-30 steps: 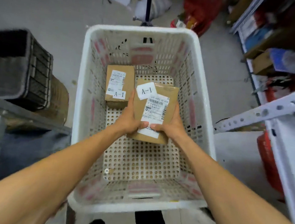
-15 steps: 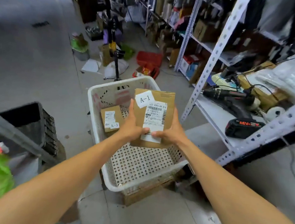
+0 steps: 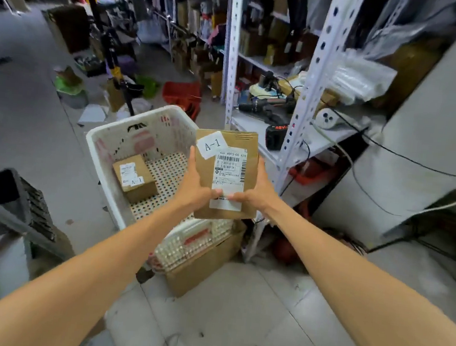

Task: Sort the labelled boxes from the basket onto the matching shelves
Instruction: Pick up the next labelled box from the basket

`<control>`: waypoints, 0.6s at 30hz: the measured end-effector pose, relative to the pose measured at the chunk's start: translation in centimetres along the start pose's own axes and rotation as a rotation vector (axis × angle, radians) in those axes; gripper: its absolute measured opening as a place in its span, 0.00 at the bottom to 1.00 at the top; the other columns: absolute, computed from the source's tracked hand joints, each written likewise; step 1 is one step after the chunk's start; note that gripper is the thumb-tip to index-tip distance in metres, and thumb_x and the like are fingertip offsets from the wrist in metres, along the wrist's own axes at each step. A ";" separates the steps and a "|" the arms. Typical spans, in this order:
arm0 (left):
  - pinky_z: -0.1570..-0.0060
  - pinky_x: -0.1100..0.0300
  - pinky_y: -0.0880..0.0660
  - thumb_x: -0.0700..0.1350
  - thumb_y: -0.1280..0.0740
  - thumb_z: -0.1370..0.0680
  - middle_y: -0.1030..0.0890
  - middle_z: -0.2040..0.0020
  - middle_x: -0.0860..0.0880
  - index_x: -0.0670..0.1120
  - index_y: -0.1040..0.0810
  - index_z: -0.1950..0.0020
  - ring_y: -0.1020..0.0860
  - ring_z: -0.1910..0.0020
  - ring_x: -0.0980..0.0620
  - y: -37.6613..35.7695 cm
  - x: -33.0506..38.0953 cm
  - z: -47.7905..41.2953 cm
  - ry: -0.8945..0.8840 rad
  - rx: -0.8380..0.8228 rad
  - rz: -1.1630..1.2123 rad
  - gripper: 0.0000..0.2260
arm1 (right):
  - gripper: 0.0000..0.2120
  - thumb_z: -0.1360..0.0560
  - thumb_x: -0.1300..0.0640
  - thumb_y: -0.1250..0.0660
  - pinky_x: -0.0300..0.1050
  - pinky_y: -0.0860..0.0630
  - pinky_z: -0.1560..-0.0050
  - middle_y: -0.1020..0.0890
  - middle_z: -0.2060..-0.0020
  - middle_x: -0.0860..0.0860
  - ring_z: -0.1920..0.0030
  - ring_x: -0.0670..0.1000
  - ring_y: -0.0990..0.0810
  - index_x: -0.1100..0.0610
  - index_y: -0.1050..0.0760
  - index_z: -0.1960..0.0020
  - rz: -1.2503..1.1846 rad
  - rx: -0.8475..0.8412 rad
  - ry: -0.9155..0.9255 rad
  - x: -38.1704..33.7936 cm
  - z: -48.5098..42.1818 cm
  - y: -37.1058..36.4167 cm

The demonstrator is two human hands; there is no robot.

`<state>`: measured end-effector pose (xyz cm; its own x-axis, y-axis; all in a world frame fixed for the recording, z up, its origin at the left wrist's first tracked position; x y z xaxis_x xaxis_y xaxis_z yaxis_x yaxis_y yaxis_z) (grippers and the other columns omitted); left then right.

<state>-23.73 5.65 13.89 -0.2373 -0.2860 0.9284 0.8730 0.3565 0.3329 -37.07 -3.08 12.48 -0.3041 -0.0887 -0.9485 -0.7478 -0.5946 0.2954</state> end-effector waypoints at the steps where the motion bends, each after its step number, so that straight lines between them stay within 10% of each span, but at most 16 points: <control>1: 0.37 0.63 0.37 0.32 0.26 0.30 0.40 0.24 0.48 0.49 0.65 0.22 0.38 0.27 0.49 -1.5 0.4 0.8 -0.009 -0.011 -0.002 0.54 | 0.59 0.42 0.64 0.18 0.44 0.32 0.36 0.28 0.38 0.44 0.35 0.47 0.30 0.55 0.53 0.23 -0.007 0.024 -0.008 0.5 1.4 1.3; 18: 0.33 0.57 0.37 0.38 0.25 0.30 0.35 0.26 0.47 0.53 0.61 0.22 0.35 0.28 0.48 -33.9 17.2 7.0 -0.333 -0.550 -0.120 0.52 | 0.61 0.39 0.71 0.22 0.41 0.27 0.37 0.29 0.34 0.47 0.32 0.48 0.30 0.50 0.60 0.21 -0.013 0.693 -0.083 5.7 24.3 31.5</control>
<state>-60.34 -5.10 19.70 -0.3884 0.0268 0.9211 0.9021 -0.1931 0.3860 -76.71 -2.93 19.12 -0.3157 -0.0075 -0.9488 -0.9476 0.0545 0.3148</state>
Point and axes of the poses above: each hand's wrist, its own z-axis away from the middle knuckle, its own y-axis out of the back of the hand, x = y × z, the point moved 7 cm from there along -z, towards the middle knuckle
